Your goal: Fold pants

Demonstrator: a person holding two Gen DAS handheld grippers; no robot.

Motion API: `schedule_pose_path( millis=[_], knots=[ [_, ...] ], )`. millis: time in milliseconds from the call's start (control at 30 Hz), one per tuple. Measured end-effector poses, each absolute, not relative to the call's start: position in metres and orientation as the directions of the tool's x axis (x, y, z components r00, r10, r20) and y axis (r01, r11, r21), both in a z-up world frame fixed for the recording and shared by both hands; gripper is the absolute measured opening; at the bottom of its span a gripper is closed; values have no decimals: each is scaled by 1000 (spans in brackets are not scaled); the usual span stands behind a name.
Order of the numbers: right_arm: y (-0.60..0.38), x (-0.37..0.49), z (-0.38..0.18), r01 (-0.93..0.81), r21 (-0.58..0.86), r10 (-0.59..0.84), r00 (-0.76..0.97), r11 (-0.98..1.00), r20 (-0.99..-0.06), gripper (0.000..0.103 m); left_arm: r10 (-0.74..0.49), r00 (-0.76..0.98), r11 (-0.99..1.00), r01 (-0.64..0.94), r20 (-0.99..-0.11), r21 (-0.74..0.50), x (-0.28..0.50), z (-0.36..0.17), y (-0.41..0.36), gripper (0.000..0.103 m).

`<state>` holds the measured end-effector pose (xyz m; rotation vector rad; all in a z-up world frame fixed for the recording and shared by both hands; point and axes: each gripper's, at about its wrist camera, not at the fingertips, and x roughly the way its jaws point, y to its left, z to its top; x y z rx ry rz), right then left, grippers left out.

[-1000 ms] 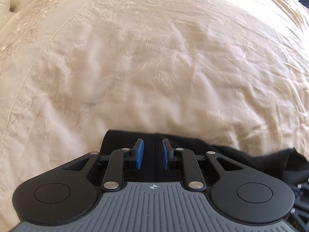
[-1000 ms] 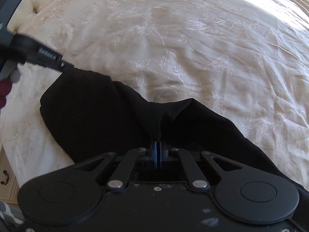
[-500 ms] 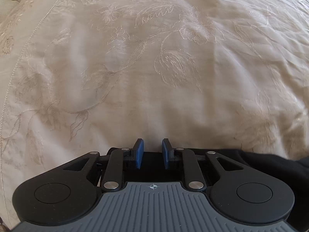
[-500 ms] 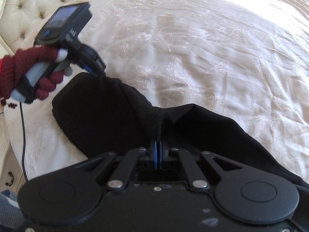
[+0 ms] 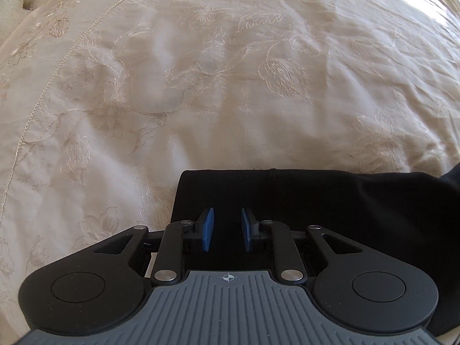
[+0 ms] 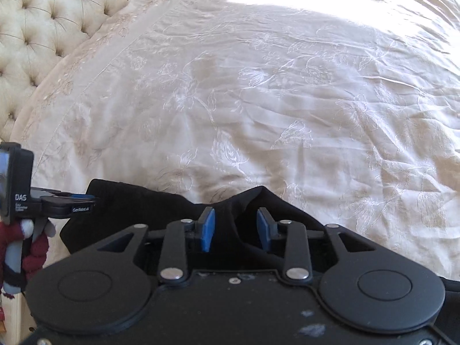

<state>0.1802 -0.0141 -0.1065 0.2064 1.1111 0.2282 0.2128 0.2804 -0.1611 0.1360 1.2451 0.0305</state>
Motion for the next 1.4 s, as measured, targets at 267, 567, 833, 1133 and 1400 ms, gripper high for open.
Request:
schedule_pose_path(
  millis=[267, 567, 833, 1133, 1400],
  knots=[
    [-7, 212, -140, -38, 363, 360, 265, 931, -895, 37, 90, 361, 995, 4, -928, 98, 202, -133, 291, 21],
    [2, 224, -133, -110, 293, 313, 357, 950, -880, 6, 14, 371, 986, 147, -929, 74, 173, -131, 260, 21],
    [-4, 259, -157, -70, 254, 263, 347, 965, -900, 6, 38, 255, 960, 259, -966, 106, 171, -166, 236, 21],
    [0, 276, -188, -88, 217, 234, 310, 972, -921, 9, 41, 200, 962, 259, -979, 93, 153, -180, 251, 21],
    [-30, 265, -150, 54, 237, 179, 503, 970, -846, 17, 34, 252, 964, 247, -967, 99, 152, -154, 250, 20]
  ],
)
